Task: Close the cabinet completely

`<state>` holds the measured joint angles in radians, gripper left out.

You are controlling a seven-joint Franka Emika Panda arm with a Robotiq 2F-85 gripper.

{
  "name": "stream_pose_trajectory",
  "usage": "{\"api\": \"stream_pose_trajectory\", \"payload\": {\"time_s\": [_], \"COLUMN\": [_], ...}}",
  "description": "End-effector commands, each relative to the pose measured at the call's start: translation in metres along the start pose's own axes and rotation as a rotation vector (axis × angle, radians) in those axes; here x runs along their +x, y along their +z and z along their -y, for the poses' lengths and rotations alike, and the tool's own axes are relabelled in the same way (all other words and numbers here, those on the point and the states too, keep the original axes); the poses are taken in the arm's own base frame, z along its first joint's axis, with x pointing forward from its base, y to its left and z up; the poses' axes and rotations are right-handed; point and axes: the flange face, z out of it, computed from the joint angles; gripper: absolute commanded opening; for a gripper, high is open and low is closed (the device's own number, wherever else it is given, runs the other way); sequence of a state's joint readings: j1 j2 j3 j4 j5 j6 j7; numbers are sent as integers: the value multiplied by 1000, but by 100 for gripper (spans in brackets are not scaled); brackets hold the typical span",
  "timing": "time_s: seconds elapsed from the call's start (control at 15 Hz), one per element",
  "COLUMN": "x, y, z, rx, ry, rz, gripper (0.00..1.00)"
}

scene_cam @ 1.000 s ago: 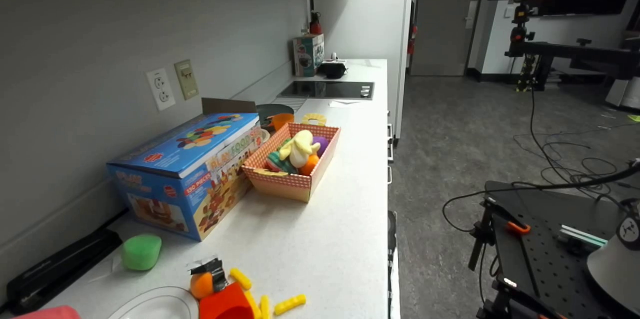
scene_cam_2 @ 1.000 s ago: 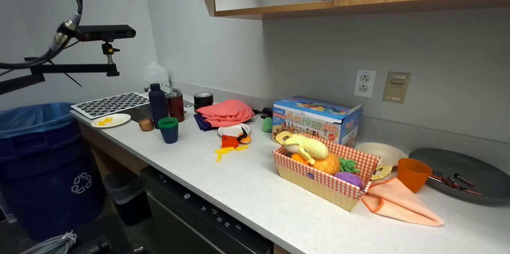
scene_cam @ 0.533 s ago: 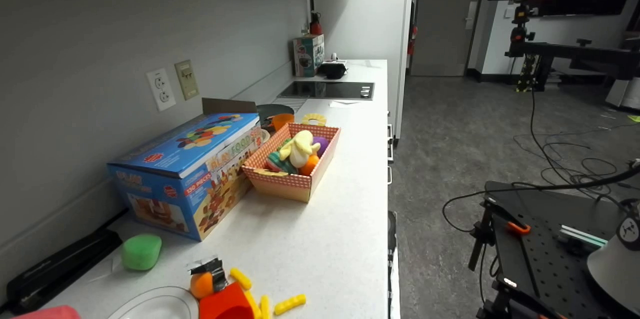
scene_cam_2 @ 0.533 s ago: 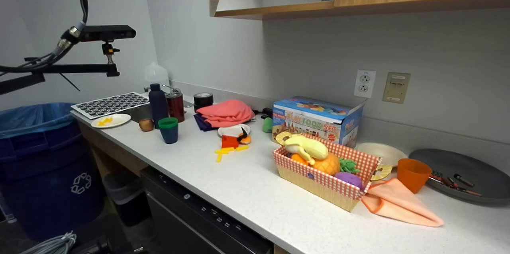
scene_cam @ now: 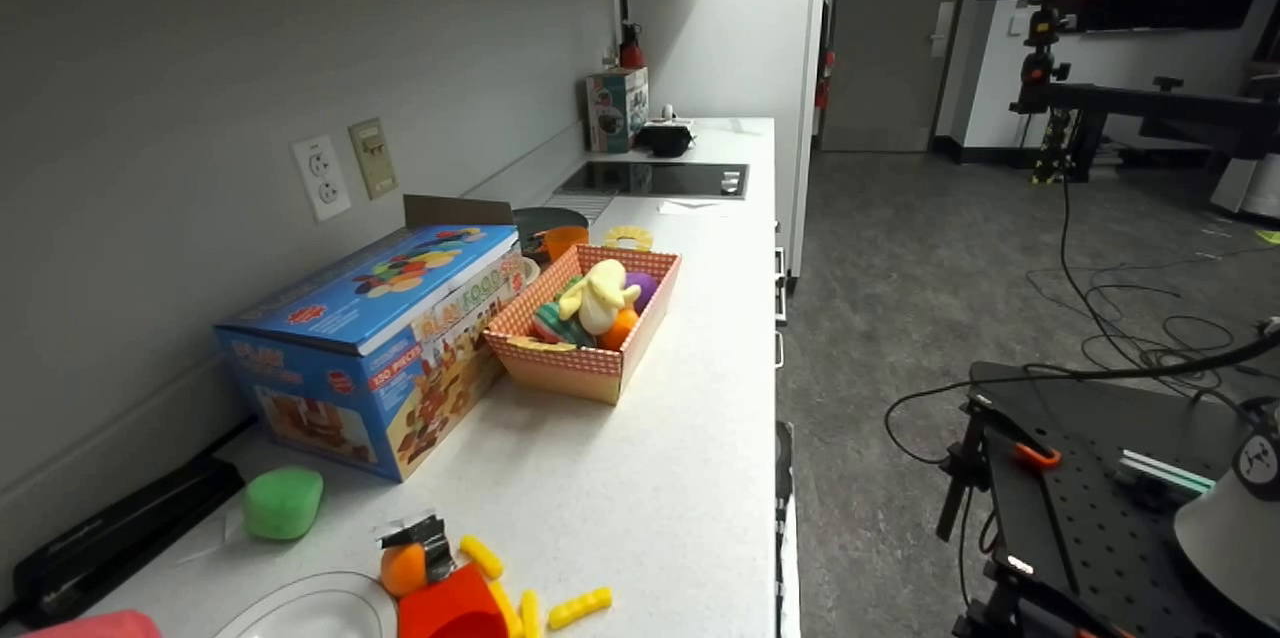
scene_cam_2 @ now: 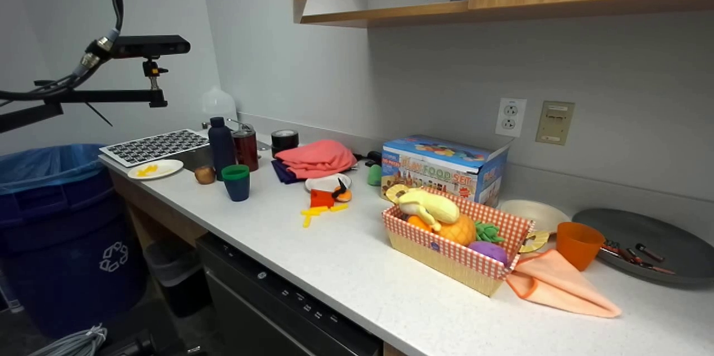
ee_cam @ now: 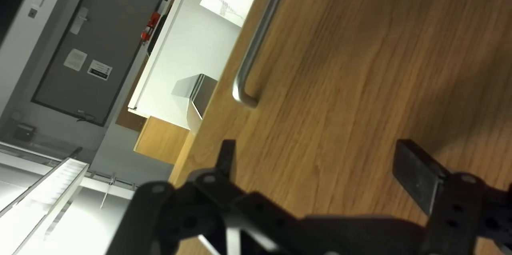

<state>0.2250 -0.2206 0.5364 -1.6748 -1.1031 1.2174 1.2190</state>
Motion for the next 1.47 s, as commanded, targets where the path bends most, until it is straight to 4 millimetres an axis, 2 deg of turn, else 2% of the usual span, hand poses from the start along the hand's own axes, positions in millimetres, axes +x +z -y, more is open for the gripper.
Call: {"api": "stream_pose_trajectory", "payload": {"time_s": [0.0,0.2,0.33,0.47,0.6,0.73,1.0,1.4], "x": [27,50,65,76,86,89,96,100], "y": [39,87,111,129,138,140,126,80], "z": [9,15,15,12,5,-1,-24,-66], "rx": [38,18,4,-6,-13,-3,114,273], "ry": [38,92,128,154,173,201,273,340], "rz": [47,68,83,96,127,176,346,462], "gripper": [100,100,100,100,100,100,100,100]}}
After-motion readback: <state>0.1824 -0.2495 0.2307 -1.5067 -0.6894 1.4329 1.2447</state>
